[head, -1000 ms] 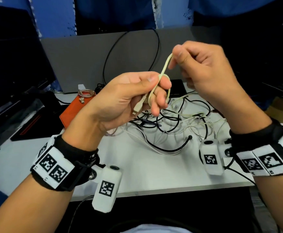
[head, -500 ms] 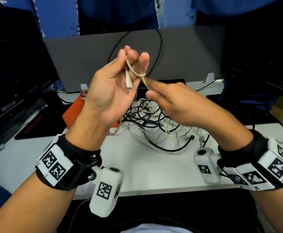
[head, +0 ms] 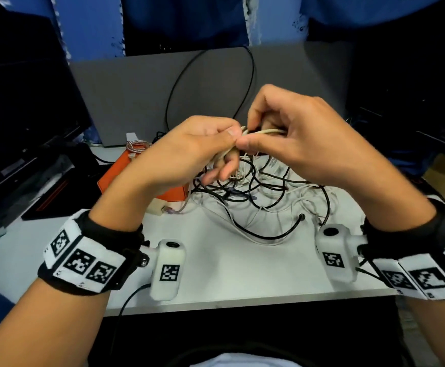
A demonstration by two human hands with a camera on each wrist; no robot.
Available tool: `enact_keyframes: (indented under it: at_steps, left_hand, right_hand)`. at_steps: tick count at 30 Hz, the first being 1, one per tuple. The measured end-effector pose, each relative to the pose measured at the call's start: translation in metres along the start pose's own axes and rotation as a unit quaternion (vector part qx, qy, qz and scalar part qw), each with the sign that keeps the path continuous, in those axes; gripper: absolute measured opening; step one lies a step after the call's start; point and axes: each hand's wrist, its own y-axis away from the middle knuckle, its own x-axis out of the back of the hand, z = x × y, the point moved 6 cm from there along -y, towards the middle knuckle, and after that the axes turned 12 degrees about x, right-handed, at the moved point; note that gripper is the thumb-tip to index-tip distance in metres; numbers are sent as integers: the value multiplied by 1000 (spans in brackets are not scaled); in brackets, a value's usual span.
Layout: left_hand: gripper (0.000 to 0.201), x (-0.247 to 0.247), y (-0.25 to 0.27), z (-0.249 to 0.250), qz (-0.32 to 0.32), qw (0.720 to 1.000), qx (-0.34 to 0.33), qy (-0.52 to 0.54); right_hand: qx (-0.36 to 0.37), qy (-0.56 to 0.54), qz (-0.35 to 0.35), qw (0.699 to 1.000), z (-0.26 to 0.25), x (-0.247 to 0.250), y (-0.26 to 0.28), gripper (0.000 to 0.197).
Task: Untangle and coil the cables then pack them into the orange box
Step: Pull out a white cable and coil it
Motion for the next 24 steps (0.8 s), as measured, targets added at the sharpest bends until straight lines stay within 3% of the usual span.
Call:
enact_keyframes:
  at_steps: [4,10,14,19,24]
  left_hand:
    - [38,0,4,0,-86,988,-26,125]
    - [39,-4,3,-2,-125,960,-37,249]
    - [39,-14,4,0,-151,950,-20,273]
    - [34,-11,6,5,-112,973,-4,202]
    - [35,-14,5,8,-86,969,-18,229]
  right_hand:
    - [30,4,-9,999,-6,-1,-1,17]
    - [23,20,26,999,-3,5,-2,26]
    - [29,14,41,999,-2,3,-2,30]
    - [44,21,22,999,3,-2,-3,38]
    - [52,13,43,998,2,-4,-2,36]
